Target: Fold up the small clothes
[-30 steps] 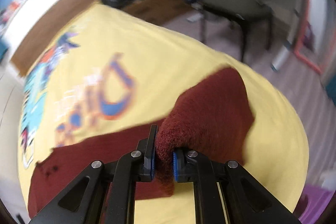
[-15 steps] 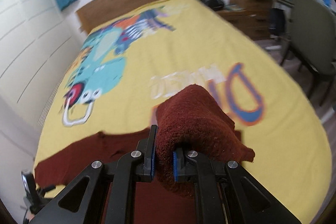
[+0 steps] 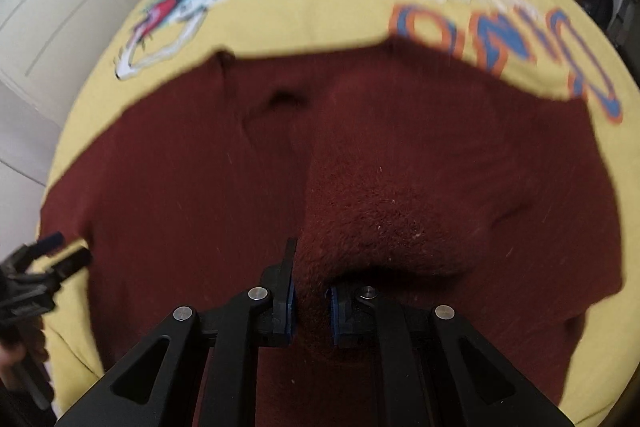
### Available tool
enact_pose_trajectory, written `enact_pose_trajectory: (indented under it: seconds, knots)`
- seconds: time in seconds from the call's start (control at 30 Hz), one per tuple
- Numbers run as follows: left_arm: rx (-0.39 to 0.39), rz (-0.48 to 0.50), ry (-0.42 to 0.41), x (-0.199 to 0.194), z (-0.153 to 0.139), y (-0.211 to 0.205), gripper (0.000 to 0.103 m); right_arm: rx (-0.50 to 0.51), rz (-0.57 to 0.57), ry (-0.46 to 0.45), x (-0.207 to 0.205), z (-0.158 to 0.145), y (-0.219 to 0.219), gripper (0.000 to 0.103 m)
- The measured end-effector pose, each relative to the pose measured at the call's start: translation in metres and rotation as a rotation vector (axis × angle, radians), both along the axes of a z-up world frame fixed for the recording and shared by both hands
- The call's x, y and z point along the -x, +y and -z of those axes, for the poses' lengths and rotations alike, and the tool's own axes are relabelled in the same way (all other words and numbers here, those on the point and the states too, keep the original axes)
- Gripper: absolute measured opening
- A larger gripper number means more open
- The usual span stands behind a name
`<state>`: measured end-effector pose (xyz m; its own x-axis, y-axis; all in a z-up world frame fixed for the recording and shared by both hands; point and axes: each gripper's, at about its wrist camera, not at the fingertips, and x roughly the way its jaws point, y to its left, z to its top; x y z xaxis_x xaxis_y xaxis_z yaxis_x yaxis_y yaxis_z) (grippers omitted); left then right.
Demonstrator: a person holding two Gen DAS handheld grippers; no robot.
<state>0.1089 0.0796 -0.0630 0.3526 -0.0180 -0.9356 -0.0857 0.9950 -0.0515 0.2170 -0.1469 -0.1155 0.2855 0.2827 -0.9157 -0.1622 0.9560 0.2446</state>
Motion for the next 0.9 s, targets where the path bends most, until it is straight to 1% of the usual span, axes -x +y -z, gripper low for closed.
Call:
enact_pose_trajectory:
  seconds: [0.1,0.23,0.3,0.33,0.37,0.4,0.47,0.53,0.6,0.73,0.87,0.9]
  knots:
    - [0.002,-0.002,0.006,0.002,0.002,0.0,0.102,0.017,0.004,0.018,0.003,0.012,-0.001,0.014]
    - [-0.001,-0.005,0.013,0.004,0.002,0.001,0.102,0.029,-0.01,0.02,0.003,0.015,0.0,0.017]
    - [-0.005,-0.006,0.013,0.005,0.001,0.001,0.102,0.035,-0.017,0.033,0.003,0.009,0.0,0.022]
    - [-0.007,-0.006,0.012,0.005,0.0,0.001,0.102,0.038,-0.017,0.039,0.004,0.006,-0.001,0.037]
    - [-0.01,-0.006,0.011,0.005,-0.002,0.001,0.102,0.039,-0.014,0.034,0.005,0.002,-0.004,0.062]
    - [-0.012,-0.004,0.011,0.005,-0.002,0.001,0.102,0.038,-0.015,0.028,0.006,-0.003,-0.007,0.077]
    - [-0.016,0.011,0.011,0.005,-0.004,-0.001,0.102,0.05,-0.017,0.009,0.013,-0.013,-0.017,0.078]
    - [-0.027,0.03,0.008,0.005,-0.004,-0.006,0.102,0.092,-0.011,-0.003,0.023,-0.02,-0.033,0.079]
    - [-0.038,0.052,0.005,0.004,-0.004,-0.013,0.102,0.091,0.011,-0.021,0.033,-0.025,-0.053,0.079]
    - [-0.019,0.102,0.002,-0.003,-0.007,-0.036,0.102,0.136,0.132,-0.023,0.049,-0.024,-0.107,0.08]
    - [-0.017,0.194,-0.011,-0.017,-0.011,-0.081,0.102,0.143,0.254,0.012,0.06,-0.012,-0.152,0.08]
    - [-0.018,0.222,-0.009,-0.022,-0.012,-0.097,0.102,0.147,0.269,0.013,0.061,-0.009,-0.159,0.08]
